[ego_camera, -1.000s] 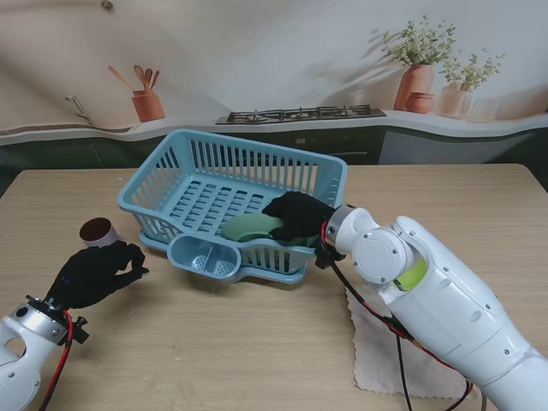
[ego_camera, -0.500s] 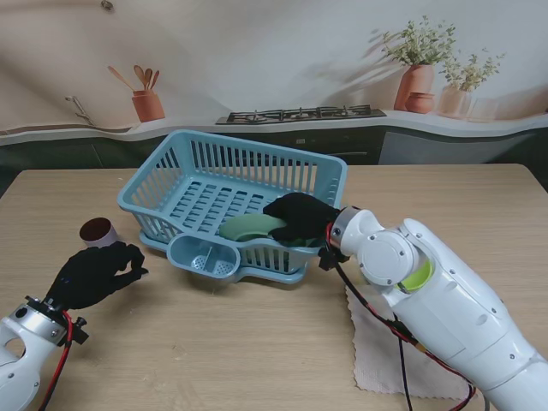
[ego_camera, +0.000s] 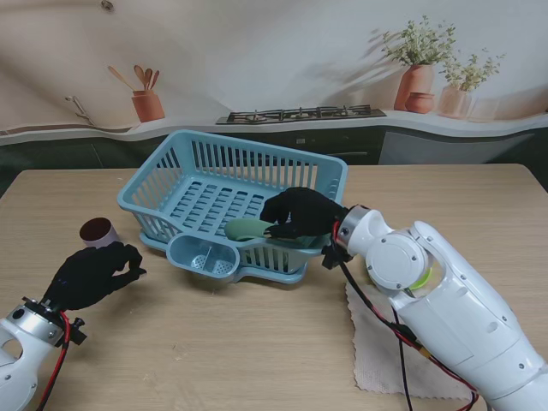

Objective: Clear dishes and wipe the table

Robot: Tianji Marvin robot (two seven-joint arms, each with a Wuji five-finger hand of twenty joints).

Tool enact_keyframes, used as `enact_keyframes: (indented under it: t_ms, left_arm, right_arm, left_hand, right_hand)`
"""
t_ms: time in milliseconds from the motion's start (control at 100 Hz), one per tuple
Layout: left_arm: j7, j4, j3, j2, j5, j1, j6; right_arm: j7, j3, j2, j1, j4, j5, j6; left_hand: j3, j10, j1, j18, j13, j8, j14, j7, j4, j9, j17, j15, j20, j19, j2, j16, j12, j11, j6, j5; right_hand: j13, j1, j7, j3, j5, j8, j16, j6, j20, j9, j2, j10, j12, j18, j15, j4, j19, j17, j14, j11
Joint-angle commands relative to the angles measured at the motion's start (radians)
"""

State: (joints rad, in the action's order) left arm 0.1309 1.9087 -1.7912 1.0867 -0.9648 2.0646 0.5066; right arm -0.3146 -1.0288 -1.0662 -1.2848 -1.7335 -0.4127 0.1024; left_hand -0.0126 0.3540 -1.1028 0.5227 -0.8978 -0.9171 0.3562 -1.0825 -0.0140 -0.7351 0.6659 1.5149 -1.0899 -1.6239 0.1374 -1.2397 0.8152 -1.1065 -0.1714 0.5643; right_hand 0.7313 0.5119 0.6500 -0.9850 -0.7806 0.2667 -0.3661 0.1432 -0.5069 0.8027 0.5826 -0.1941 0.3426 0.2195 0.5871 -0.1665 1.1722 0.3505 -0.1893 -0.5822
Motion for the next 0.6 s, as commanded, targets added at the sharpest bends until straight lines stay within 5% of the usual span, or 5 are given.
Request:
enact_keyframes:
  t_ms: [0, 400, 520, 590]
  left_arm:
    - [-0.011, 0.002, -0.001, 0.004, 0.000, 0.005, 0.001]
    - [-0.004, -0.003, -0.005, 0.005, 0.000, 0.002, 0.013]
    - [-0.025, 0.002, -0.005, 0.005, 0.027, 0.005, 0.012]
    - [-0.023, 0.001, -0.005, 0.005, 0.024, 0.006, 0.012]
  right_arm:
    - [-0.005, -0.008, 0.001, -0.010, -0.014, -0.002, 0.013]
    - [0.030, -0.101, 0.001, -0.080, -0.067, -0.009, 0.087]
    - [0.057, -0.137, -0.002, -0.111, -0.088, -0.021, 0.115]
    - [0.072, -0.159, -0.002, -0.128, -0.095, -0.033, 0.140]
  left_hand:
    - [0.015, 0.032, -0.023, 0.040, 0.007, 0.001, 0.031, -0.012, -0.002, -0.003, -0.007, 0.018, -0.020, -0.011, -0.050, 0.009, -0.002, -0.009, -0.014, 0.012]
    - [0.015, 0.033, -0.026, 0.040, 0.007, 0.001, 0.030, -0.013, -0.003, -0.001, -0.006, 0.018, -0.021, -0.011, -0.050, 0.010, -0.002, -0.009, -0.014, 0.010]
    - [0.015, 0.044, -0.033, 0.035, 0.021, 0.002, 0.032, -0.012, -0.004, 0.011, -0.020, 0.012, -0.020, -0.002, -0.054, 0.009, -0.002, -0.004, -0.024, 0.001]
    - [0.016, 0.042, -0.034, 0.038, 0.019, 0.003, 0.035, -0.012, -0.004, 0.010, -0.022, 0.012, -0.021, -0.003, -0.055, 0.008, -0.001, -0.005, -0.024, 0.002]
  right_hand:
    - [-0.018, -0.032, 0.005, -0.009, 0.030, 0.018, 0.008, -0.017, -0.005, -0.024, -0.013, 0.014, -0.008, -0.032, -0.007, 0.031, -0.009, -0.011, 0.024, -0.012]
    - [-0.010, 0.017, 0.034, 0.006, 0.032, 0.039, 0.000, -0.027, -0.008, -0.017, -0.044, 0.026, -0.003, -0.040, 0.010, 0.033, 0.000, 0.006, 0.032, -0.035]
    - [0.009, 0.095, 0.152, 0.040, 0.046, -0.095, -0.008, -0.033, 0.003, 0.002, -0.028, 0.025, 0.000, -0.034, 0.036, -0.044, 0.024, 0.028, 0.027, -0.060]
    - [0.023, 0.129, 0.201, 0.047, 0.053, -0.111, -0.015, -0.039, 0.002, 0.014, -0.019, 0.027, 0.004, -0.032, 0.052, -0.060, 0.041, 0.042, 0.025, -0.073]
